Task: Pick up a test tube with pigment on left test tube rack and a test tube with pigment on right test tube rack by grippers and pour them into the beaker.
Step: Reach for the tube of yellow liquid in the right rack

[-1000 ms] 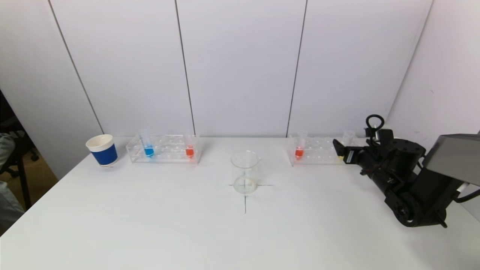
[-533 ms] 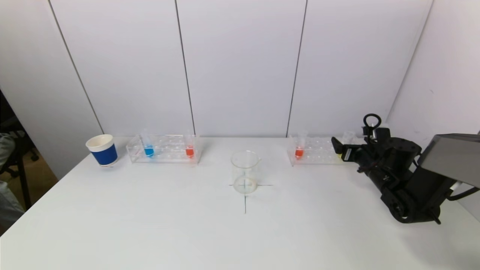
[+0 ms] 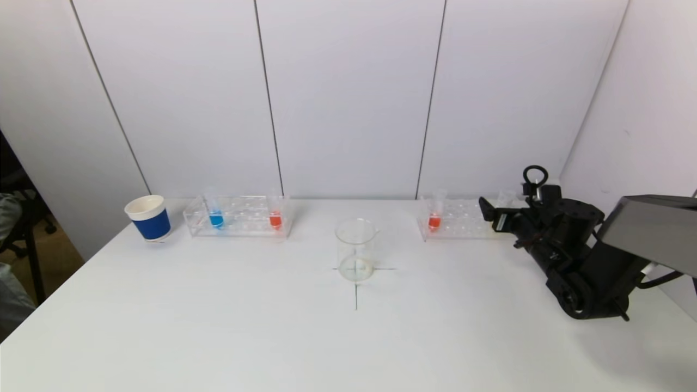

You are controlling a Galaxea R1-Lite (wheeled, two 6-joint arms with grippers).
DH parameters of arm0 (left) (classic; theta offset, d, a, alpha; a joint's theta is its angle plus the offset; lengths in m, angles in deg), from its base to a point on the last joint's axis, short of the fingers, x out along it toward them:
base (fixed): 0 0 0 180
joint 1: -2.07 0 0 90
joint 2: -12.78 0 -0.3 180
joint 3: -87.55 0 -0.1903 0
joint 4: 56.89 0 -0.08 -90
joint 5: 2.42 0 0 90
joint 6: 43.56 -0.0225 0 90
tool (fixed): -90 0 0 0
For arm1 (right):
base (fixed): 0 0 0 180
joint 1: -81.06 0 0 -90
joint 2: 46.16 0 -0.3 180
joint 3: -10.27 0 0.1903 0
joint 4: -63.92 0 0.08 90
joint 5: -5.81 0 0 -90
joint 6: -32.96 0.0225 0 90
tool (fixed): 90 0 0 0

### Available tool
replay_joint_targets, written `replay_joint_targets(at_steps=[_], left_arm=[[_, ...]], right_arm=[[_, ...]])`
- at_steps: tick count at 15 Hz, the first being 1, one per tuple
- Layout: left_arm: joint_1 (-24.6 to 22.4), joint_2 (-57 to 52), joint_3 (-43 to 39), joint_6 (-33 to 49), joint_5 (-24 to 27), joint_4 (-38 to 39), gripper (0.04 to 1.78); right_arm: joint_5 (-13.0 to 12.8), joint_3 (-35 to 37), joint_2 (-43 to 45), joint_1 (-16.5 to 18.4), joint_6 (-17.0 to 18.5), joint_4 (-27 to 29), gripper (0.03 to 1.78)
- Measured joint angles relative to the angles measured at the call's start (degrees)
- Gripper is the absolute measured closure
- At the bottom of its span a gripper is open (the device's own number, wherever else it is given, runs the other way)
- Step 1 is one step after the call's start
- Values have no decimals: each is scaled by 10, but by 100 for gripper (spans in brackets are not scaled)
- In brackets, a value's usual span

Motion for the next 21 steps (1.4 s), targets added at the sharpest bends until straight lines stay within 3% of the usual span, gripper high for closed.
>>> replay_joint_targets(at_steps=[21], left_arm=[[0, 0, 0, 0, 0, 0, 5]], right_arm=[[-4, -48, -28, 0, -2, 16, 4]])
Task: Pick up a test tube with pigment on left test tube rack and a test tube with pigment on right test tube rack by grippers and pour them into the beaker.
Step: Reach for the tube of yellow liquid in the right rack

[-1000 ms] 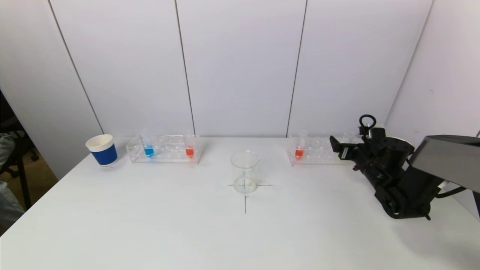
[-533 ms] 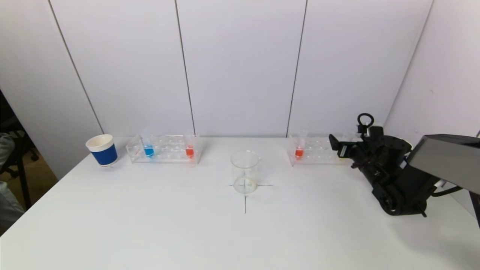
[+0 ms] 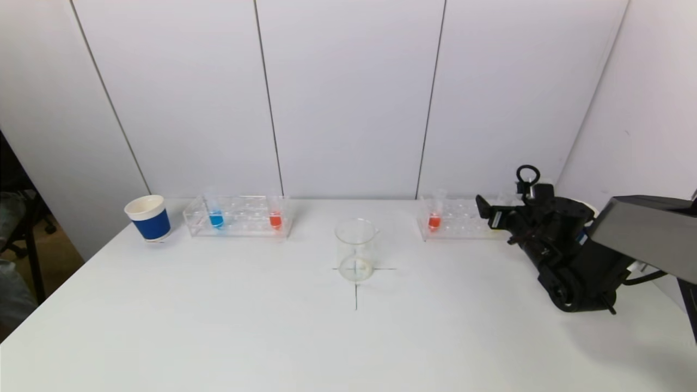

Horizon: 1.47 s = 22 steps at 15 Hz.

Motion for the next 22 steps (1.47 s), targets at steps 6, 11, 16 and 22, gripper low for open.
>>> replay_joint_targets(at_steps=[6, 11, 16, 22], left_arm=[[0, 0, 0, 0, 0, 0, 5], [0, 0, 0, 0, 0, 0, 5], [0, 0, 0, 0, 0, 0, 5], [0, 0, 0, 0, 0, 0, 5]], right_arm=[[0, -4, -4, 0, 0, -1, 4], [0, -7, -6, 1, 0, -1, 41], [0, -8, -6, 1, 0, -1, 126], [-1, -8, -6, 2, 0, -1, 131]])
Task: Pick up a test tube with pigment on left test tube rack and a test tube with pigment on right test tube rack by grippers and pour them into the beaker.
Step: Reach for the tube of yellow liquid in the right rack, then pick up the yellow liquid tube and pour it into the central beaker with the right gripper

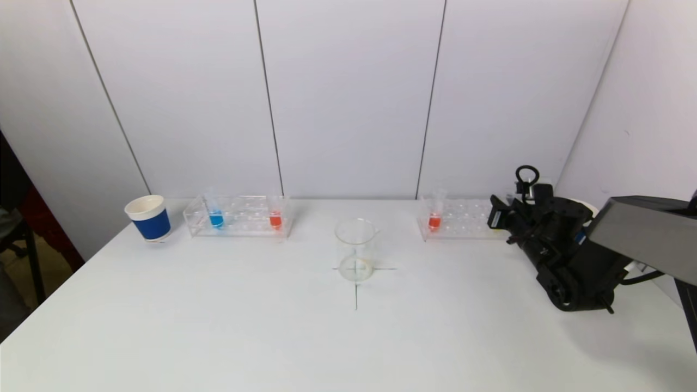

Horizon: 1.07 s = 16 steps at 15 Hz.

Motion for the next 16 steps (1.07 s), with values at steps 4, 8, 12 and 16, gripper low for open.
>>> replay_joint_targets(at_steps=[4, 8, 12, 16], left_arm=[[0, 0, 0, 0, 0, 0, 5], [0, 0, 0, 0, 0, 0, 5], [0, 0, 0, 0, 0, 0, 5], [0, 0, 0, 0, 0, 0, 5]], right_arm=[[-1, 1, 3, 0, -1, 1, 131], [0, 1, 13, 0, -14, 9, 131], [0, 1, 38, 0, -15, 33, 131], [0, -5, 69, -1, -16, 63, 131]])
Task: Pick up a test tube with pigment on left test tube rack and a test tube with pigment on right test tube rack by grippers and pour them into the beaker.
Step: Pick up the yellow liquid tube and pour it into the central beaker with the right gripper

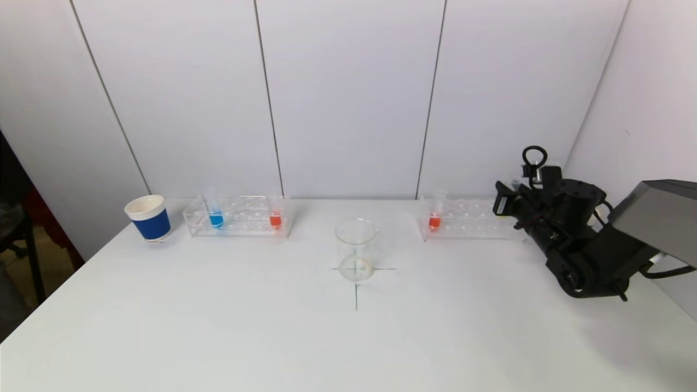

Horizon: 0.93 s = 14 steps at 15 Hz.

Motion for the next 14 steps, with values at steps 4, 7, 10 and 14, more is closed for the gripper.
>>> replay_joint_targets(at_steps=[4, 7, 10, 14], left_arm=[[0, 0, 0, -1, 0, 0, 5], [0, 0, 0, 0, 0, 0, 5], [0, 0, 0, 0, 0, 0, 5], [0, 0, 0, 0, 0, 0, 5]], right_arm=[[0, -8, 31, 0, -3, 30, 131], [1, -15, 63, 0, -3, 63, 131], [2, -31, 97, -5, -3, 108, 131], [10, -73, 150, -19, -4, 195, 131]])
